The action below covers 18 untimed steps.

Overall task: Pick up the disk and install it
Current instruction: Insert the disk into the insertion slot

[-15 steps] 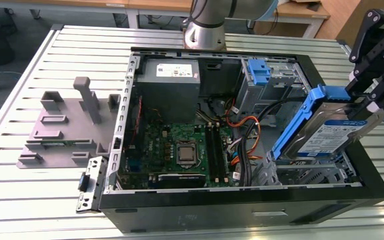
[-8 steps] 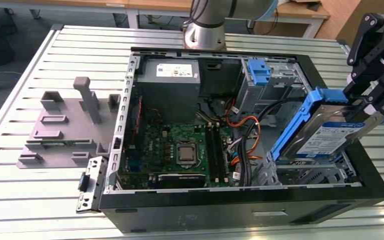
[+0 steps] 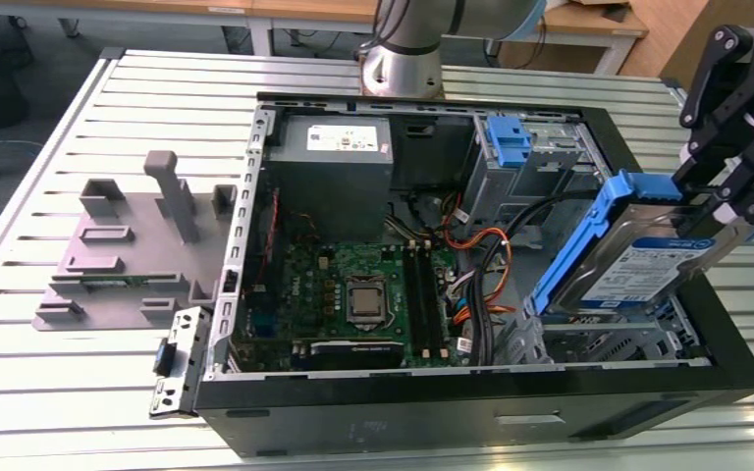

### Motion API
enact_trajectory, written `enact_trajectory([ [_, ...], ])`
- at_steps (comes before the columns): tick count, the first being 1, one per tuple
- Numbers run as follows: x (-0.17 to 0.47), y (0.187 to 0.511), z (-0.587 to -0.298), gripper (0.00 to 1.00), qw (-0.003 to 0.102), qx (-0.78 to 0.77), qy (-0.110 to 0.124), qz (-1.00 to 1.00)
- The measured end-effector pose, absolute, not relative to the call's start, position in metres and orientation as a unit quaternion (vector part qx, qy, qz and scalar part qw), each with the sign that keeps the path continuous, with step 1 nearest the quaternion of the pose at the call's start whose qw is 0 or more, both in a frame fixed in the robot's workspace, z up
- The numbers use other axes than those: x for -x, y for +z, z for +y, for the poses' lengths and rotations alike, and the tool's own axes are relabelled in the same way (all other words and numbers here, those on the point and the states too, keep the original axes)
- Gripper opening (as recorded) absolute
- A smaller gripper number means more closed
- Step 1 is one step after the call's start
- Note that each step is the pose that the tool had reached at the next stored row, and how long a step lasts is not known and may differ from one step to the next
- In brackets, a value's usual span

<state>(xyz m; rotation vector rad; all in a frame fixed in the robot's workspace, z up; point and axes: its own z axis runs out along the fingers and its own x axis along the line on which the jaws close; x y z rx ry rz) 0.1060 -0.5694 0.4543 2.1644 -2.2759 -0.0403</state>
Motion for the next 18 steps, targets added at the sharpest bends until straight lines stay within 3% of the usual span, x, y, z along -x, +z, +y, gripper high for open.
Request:
enact_trajectory([
  [18, -0.106, 0.442, -0.569, 0.35, 0.000, -0.689, -0.013, -0.725],
])
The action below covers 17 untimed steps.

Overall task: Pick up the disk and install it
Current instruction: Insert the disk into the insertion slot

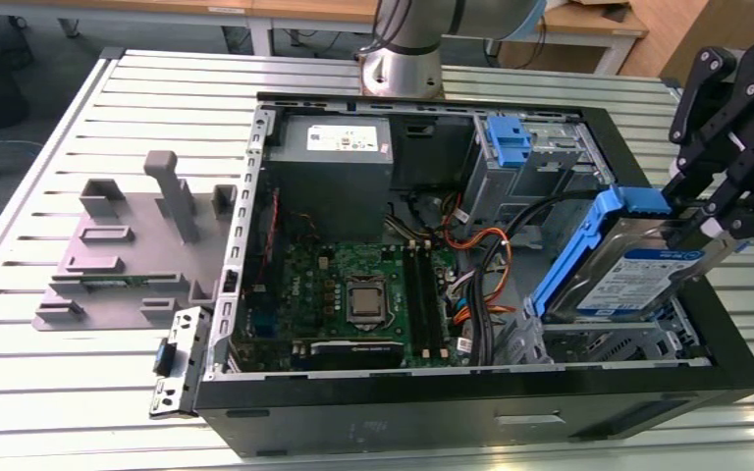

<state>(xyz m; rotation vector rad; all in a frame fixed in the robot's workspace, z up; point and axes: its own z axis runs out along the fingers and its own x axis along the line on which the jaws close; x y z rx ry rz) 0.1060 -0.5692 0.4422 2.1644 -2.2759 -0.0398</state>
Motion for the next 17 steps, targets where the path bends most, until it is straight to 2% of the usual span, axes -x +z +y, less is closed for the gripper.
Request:
enact_trajectory([
  [17, -0.106, 0.419, -0.569, 0.35, 0.000, -0.689, -0.013, -0.725],
])
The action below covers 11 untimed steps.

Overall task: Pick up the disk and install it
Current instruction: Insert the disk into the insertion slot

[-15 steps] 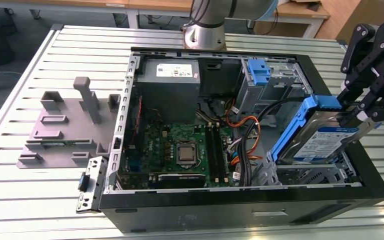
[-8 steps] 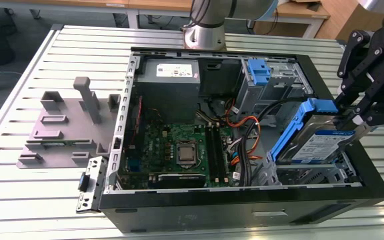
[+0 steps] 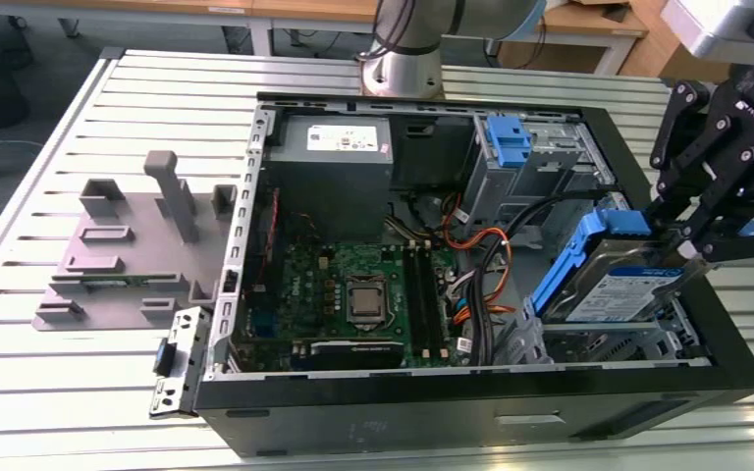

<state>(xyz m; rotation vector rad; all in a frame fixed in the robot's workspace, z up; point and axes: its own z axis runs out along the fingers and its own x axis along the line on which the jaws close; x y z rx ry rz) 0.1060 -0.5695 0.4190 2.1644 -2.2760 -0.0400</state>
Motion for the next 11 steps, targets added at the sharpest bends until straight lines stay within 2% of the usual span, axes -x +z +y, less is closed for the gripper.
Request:
enact_trajectory([
  [11, -0.106, 0.399, -0.571, 0.35, 0.000, -0.689, -0.013, -0.725],
])
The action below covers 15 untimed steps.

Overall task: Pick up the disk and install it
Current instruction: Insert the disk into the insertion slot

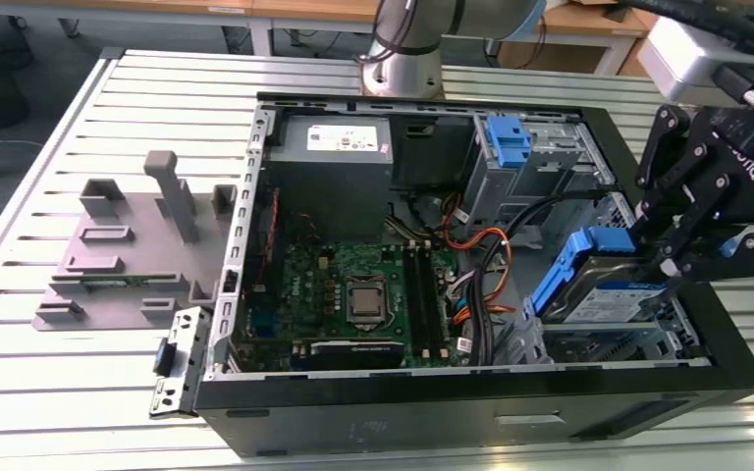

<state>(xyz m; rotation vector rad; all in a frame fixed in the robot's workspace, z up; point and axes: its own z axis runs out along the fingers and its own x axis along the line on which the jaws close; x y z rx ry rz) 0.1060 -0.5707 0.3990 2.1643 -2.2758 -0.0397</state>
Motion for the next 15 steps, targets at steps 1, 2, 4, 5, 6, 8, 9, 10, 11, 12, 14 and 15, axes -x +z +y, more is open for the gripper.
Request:
enact_trajectory([
  [1, -0.106, 0.397, -0.571, 0.35, 0.000, -0.689, -0.013, -0.725],
  [2, -0.106, 0.396, -0.571, 0.35, 0.000, -0.689, -0.013, -0.725],
  [4, -0.106, 0.395, -0.571, 0.35, 0.000, -0.689, -0.013, -0.725],
  [5, -0.106, 0.395, -0.571, 0.35, 0.000, -0.689, -0.013, -0.725],
  [6, -0.106, 0.394, -0.571, 0.35, 0.000, -0.689, -0.013, -0.725],
  [8, -0.106, 0.390, -0.571, 0.35, 0.000, -0.689, -0.013, -0.725],
  [9, -0.106, 0.389, -0.571, 0.35, 0.000, -0.689, -0.013, -0.725],
  [10, -0.106, 0.387, -0.571, 0.35, 0.000, -0.689, -0.013, -0.725],
  [11, -0.106, 0.385, -0.571, 0.35, 0.000, -0.689, -0.013, -0.725],
  [12, -0.106, 0.383, -0.571, 0.35, 0.000, -0.689, -0.013, -0.725],
  [14, -0.106, 0.380, -0.571, 0.35, 0.000, -0.689, -0.013, -0.725],
  [15, -0.106, 0.380, -0.571, 0.35, 0.000, -0.689, -0.013, -0.725],
])
